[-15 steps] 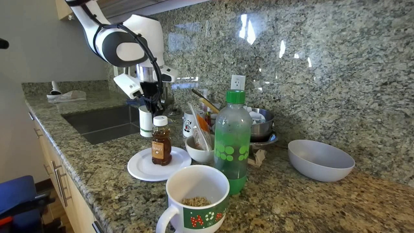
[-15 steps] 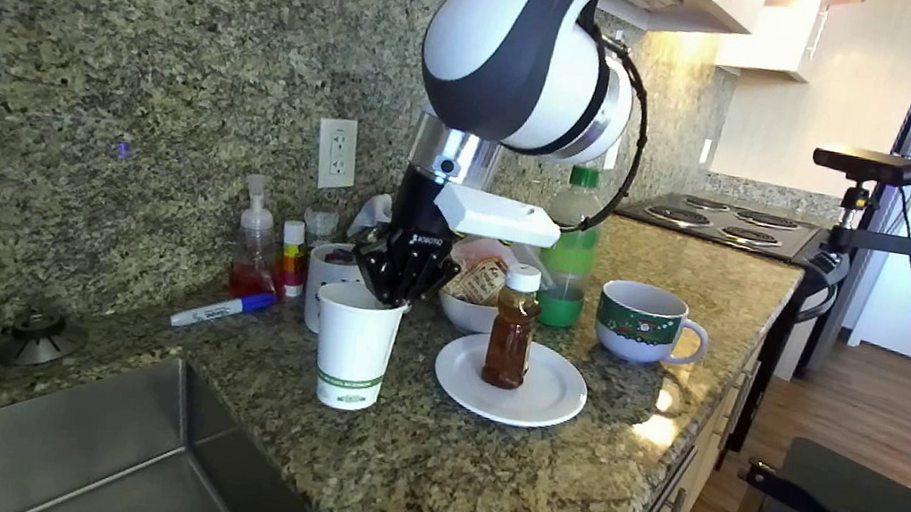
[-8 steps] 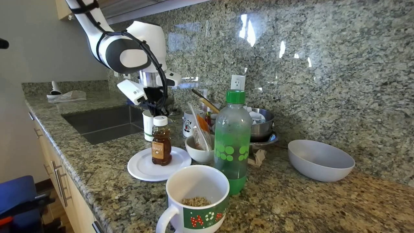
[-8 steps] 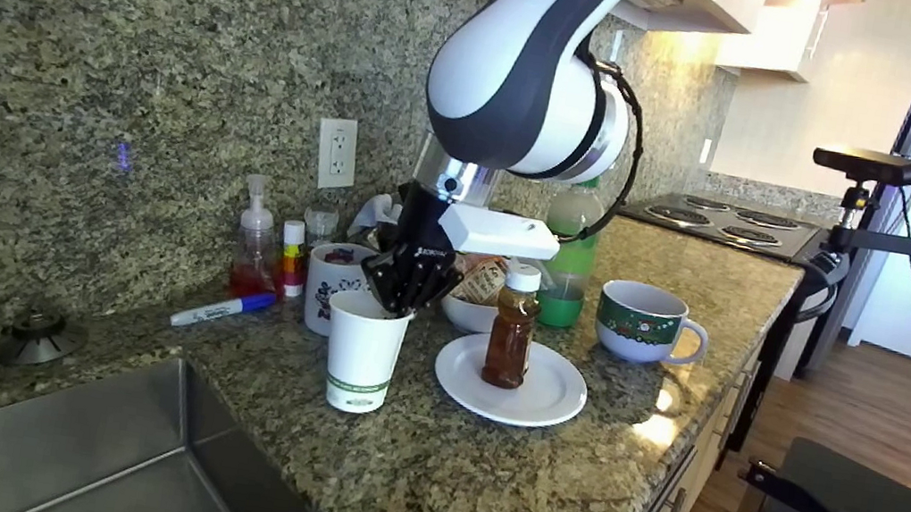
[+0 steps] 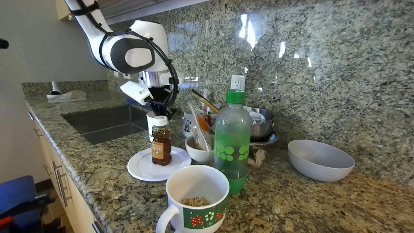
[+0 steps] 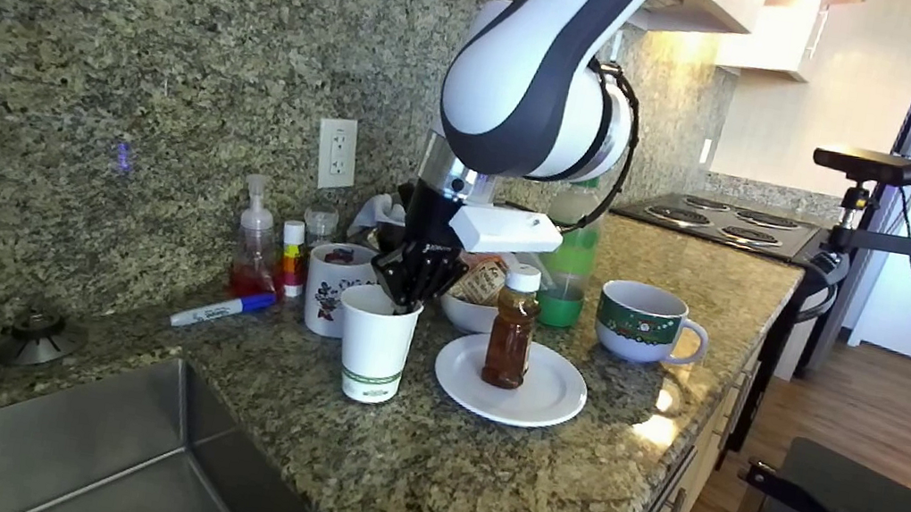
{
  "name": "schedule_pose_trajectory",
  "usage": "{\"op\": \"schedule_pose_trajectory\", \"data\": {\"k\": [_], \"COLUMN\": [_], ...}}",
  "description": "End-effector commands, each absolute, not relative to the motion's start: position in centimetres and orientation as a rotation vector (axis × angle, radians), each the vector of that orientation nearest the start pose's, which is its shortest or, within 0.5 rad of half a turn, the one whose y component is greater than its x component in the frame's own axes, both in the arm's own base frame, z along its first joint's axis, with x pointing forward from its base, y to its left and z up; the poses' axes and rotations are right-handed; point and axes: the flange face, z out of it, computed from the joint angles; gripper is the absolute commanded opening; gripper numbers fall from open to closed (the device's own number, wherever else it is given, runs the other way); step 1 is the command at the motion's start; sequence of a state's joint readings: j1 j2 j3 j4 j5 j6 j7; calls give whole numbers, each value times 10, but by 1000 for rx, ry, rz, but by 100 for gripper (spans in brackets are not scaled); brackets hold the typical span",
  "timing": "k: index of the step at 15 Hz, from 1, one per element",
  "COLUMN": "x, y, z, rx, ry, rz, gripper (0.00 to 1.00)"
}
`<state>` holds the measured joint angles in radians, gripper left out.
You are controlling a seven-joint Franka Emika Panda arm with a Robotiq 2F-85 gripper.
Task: Pour the contents in the cup into the mug cup
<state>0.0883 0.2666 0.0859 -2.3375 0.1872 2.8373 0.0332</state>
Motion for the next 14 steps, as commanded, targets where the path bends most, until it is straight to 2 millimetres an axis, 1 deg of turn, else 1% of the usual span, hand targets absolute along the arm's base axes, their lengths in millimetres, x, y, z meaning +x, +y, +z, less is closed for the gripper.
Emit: {"op": "schedule_pose_trajectory", "data": {"k": [1,2,3,4,7,10,12,13,14], "x": [536,536,535,535,534,533,534,535,536], "y": [87,89,90,92,94,98,97,98,99], "z": [244,244,245,245,245,251,260,265,274], "rx": [-3017,-3019,-3021,-3021,-3012,-2997,-2983,-2971,-2952], "ry": [31,19,11,5,3,-1,-1,-1,0], "rz": [-362,-364,-362,-359,-347,-342,-348,-350,-353], "gripper": [2,1,27,28,48,72,85,94,99]}}
